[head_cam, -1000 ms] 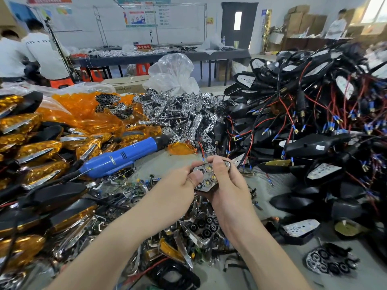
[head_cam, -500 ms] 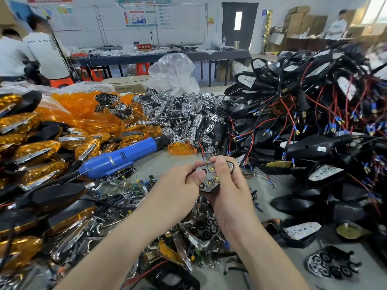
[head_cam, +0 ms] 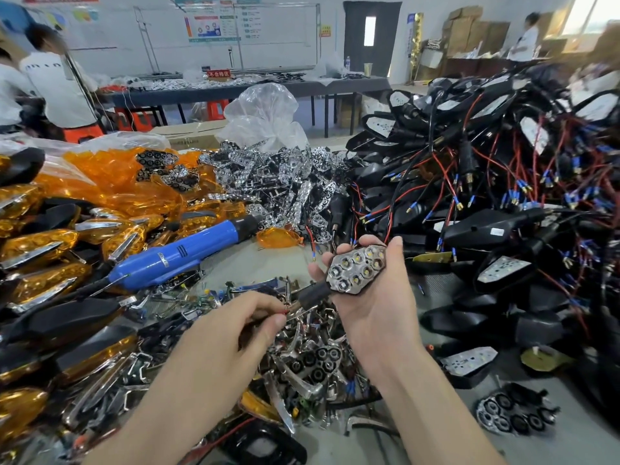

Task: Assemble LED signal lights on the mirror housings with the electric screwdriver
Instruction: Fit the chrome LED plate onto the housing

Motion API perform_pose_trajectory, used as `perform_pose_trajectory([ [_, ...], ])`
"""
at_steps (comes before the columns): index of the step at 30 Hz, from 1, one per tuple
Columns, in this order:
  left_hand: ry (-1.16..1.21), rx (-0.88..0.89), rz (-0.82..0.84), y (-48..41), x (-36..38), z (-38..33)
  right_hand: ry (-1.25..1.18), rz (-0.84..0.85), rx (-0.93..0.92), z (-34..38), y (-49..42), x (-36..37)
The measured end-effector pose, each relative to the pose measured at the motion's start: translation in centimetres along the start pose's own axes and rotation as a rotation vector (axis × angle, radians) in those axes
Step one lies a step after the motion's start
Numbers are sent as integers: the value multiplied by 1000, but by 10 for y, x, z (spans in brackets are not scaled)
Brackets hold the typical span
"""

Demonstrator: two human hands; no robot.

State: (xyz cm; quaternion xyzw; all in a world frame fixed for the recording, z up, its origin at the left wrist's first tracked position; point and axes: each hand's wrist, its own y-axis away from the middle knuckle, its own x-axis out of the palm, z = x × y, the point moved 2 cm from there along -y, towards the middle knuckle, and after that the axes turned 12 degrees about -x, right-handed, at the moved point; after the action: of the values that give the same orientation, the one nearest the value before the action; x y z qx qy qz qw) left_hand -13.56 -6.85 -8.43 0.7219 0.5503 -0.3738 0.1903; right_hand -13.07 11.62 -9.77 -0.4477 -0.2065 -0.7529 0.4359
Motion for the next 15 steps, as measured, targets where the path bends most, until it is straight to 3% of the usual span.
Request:
perform_pose_trajectory([
  [15,44,88,-82,4,9,8,-40,-15,57,2,4,6],
])
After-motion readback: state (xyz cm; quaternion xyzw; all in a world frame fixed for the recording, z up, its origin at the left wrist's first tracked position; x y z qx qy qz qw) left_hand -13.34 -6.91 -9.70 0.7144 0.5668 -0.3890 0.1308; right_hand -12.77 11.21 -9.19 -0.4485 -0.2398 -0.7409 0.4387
